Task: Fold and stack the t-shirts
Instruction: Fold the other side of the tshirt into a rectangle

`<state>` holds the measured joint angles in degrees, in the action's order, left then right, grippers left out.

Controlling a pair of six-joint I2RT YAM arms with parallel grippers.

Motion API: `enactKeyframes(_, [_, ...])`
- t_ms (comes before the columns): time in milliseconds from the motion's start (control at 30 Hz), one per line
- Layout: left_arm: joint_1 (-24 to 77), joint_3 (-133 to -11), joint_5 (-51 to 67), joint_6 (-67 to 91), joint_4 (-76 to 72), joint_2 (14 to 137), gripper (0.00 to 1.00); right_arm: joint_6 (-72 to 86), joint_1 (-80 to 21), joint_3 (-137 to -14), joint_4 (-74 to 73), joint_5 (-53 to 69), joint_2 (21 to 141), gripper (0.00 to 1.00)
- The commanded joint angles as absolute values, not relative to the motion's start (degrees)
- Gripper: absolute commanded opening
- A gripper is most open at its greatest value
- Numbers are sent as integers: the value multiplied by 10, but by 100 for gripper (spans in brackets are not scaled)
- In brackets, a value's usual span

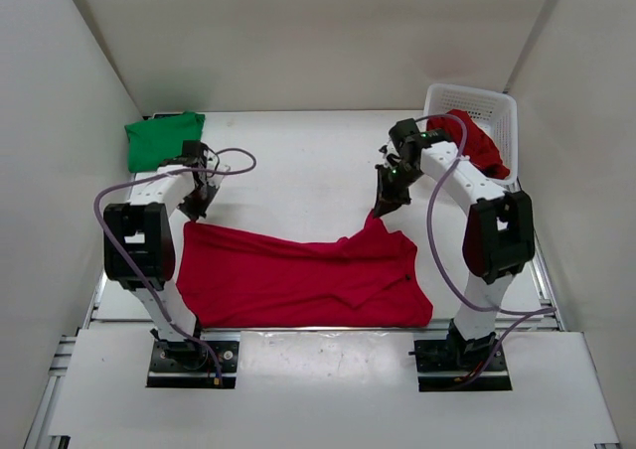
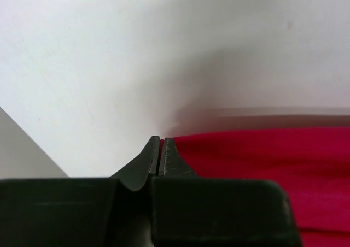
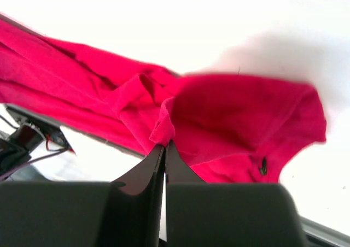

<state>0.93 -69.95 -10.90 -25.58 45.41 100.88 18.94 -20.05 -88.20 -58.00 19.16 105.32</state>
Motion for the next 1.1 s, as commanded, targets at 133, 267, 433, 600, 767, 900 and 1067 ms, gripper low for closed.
enactKeyframes(133, [-63, -744, -12, -195, 441, 1027, 37, 208, -200, -928, -564, 174, 1092, 0])
enactKeyframes(267, [-112, -765, 43, -150, 461, 1034, 53, 209, -197, -946, -557, 180, 1097, 0])
enactKeyframes(433, [-145, -822, 99, -110, 511, 1077, 50, 195, -212, -951, -555, 190, 1108, 0])
enactKeyframes(600, [-160, -868, 141, -75, 533, 1107, 49, 191, -212, -941, -551, 196, 1105, 0])
enactKeyframes(767, [-156, -887, 153, -73, 553, 1149, 52, 190, -211, -930, -546, 203, 1103, 0])
enactKeyframes(900, [-159, -902, 181, -62, 560, 1185, 52, 192, -214, -929, -545, 203, 1103, 0])
enactKeyframes(1067, [-141, -928, 173, -61, 559, 1203, 57, 190, -219, -921, -548, 199, 1101, 0])
